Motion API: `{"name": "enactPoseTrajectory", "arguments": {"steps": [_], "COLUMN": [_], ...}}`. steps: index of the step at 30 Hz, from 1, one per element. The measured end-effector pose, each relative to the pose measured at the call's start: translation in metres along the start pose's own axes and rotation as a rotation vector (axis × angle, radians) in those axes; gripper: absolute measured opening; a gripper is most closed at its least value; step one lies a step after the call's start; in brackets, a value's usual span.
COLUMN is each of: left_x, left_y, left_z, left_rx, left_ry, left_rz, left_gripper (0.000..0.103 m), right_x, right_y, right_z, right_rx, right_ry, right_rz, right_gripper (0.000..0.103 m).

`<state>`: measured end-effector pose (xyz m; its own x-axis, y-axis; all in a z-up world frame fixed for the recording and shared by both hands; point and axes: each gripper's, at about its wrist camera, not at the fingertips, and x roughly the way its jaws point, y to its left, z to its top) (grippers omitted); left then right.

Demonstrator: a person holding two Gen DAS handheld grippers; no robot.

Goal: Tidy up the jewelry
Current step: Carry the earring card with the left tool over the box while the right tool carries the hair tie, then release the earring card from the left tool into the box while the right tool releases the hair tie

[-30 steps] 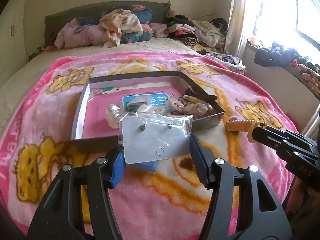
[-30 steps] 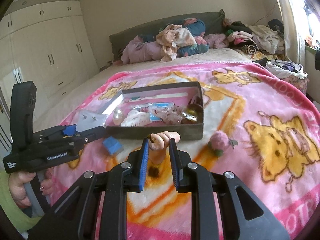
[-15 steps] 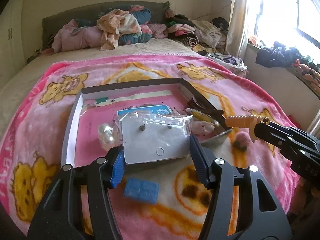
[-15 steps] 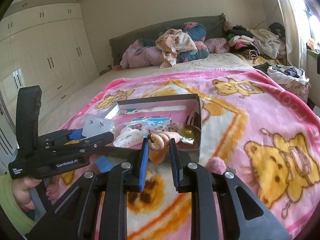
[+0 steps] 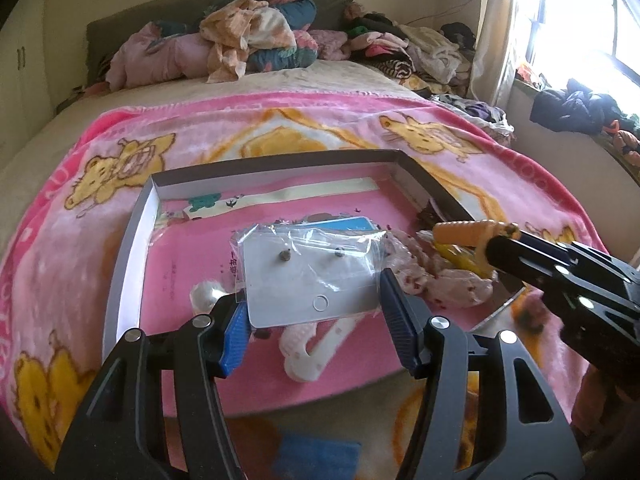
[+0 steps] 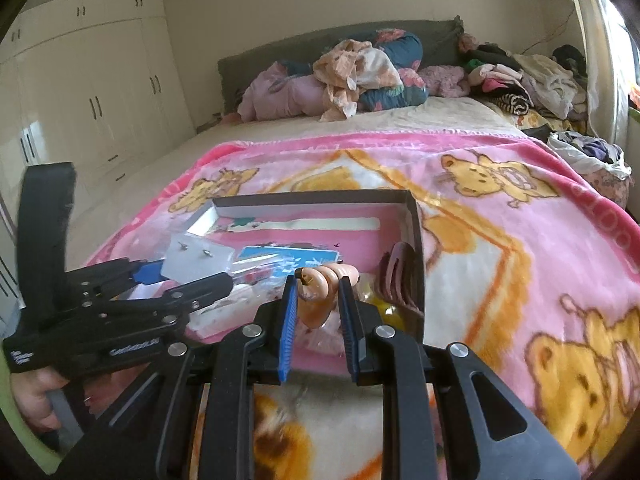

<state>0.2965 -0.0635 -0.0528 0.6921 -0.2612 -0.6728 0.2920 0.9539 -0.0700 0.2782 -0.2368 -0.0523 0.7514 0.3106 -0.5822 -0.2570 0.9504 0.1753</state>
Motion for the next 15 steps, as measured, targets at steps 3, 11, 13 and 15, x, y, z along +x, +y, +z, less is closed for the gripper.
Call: {"name": "enactPoseTrajectory", "arguments": {"steps": [3,11,13,15], "left_x": [0.004,0.011,0.009,0.006], "left_y": [0.001,0.005,0.006,0.006], "left_z": [0.0,-0.005,-0.008,-0.009], "left_rx": [0.008,-0.01,-0.016,-0.016], "left_ry": [-0.002,0.005,-0.001,-0.01], "left_rz": [0.015,0.018,0.018,0.019], "left_gripper": [0.051,0.061,0.067,0.073], "right_x": [0.008,0.002,-0.004,-0.01], "right_y": [-0.006,-0.015,-0.019,-0.021], "right_z": [0.003,0.001,-0.001,-0.003], "right_rx": [0.024,0.033,0.041,0.044], "right_ry": [-0.001,-0.021,-0.034,-0.042], "right_rz": [-0.003,-0.027,-0.029,-0.037], "right_gripper": [0.021,0.038,0.044,0.047]}}
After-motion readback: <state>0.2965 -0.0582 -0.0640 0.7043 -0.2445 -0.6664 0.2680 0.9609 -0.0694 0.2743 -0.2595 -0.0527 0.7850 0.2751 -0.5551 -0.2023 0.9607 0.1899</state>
